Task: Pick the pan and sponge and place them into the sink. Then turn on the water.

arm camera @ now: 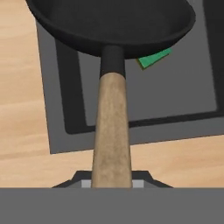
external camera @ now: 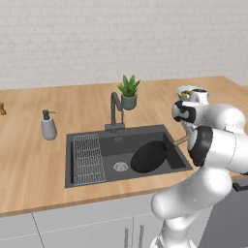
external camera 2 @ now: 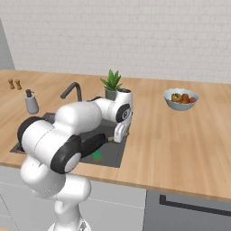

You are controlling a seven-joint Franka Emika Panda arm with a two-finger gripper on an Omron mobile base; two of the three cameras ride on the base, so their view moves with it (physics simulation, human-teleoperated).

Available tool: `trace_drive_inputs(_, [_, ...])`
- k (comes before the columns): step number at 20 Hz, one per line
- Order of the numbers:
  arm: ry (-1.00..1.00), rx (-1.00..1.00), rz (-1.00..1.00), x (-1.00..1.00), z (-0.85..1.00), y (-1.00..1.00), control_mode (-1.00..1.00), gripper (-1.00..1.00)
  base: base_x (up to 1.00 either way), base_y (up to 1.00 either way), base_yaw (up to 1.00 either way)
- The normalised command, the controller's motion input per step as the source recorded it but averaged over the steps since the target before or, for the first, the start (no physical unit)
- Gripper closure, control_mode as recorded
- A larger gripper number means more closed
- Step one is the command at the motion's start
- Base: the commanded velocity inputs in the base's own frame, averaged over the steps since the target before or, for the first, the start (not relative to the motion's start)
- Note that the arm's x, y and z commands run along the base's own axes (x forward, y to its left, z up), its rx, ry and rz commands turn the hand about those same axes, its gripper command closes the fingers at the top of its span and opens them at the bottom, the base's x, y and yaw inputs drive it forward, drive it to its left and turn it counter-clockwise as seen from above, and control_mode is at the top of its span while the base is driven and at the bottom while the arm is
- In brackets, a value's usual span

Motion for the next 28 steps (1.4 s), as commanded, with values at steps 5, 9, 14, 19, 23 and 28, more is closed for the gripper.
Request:
trace_drive_inputs(5, [0.08, 0.06, 0.03, 0.0, -0.24, 0.0, -1.0, 1.0, 0.0, 0.0, 0.0])
trace_drive_inputs(9, [0.07, 0.16, 0.0, 0.0, -0.13, 0.0, -1.0, 1.0, 0.0, 0.0, 0.0])
trace_drive_inputs(14, [0.03, 0.16, 0.0, 0.0, -0.03, 0.04, -1.0, 1.0, 0.0, 0.0, 0.0])
trace_drive_inputs(19, [0.03, 0.11, -0.01, 0.0, 0.0, 0.11, -1.0, 1.0, 0.0, 0.0, 0.0])
trace_drive_inputs(23, [0.02, 0.04, -0.06, 0.0, -0.03, 0.14, -1.0, 1.0, 0.0, 0.0, 0.0])
trace_drive_inputs(28, [0.02, 0.0, -0.1, 0.0, -0.16, 0.32, -1.0, 1.0, 0.0, 0.0, 0.0])
